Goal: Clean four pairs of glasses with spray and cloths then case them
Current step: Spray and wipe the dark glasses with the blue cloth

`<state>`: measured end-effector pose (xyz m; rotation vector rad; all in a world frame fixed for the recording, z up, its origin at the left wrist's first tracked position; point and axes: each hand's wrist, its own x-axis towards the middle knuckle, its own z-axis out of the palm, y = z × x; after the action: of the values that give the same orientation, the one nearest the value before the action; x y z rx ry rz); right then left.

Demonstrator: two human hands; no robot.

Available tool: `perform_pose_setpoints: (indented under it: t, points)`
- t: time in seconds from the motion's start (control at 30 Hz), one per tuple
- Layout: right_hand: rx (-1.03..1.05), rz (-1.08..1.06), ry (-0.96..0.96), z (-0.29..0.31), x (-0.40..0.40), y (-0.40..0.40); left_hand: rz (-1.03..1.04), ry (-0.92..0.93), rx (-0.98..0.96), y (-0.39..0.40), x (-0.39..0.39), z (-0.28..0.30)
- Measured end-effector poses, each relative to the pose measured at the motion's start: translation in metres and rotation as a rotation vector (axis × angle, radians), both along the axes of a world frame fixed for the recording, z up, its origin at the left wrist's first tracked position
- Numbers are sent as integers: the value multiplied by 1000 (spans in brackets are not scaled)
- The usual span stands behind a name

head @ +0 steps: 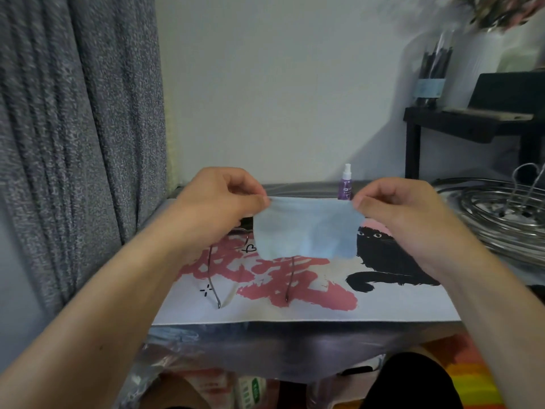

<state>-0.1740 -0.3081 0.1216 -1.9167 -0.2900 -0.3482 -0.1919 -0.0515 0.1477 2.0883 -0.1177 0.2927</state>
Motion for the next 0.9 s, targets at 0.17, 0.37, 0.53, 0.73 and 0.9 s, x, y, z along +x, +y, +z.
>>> perform_pose_setpoints:
  t: [0.17, 0.37, 0.53, 0.73, 0.9]
  points:
    - [515, 506, 369, 0, -1, 5, -376, 285, -627, 0, -6, 0]
    - [508, 388, 534, -10, 1, 12, -277, 478, -716, -2, 1, -21]
    - [471, 339, 558, -11, 3, 13, -233, 476, -694, -4, 5, -27]
    - [513, 448, 654, -14, 1, 10, -275, 540, -733, -2, 4, -29]
    - [381, 422, 380, -12, -5, 7, -396, 274, -705, 7, -2, -32]
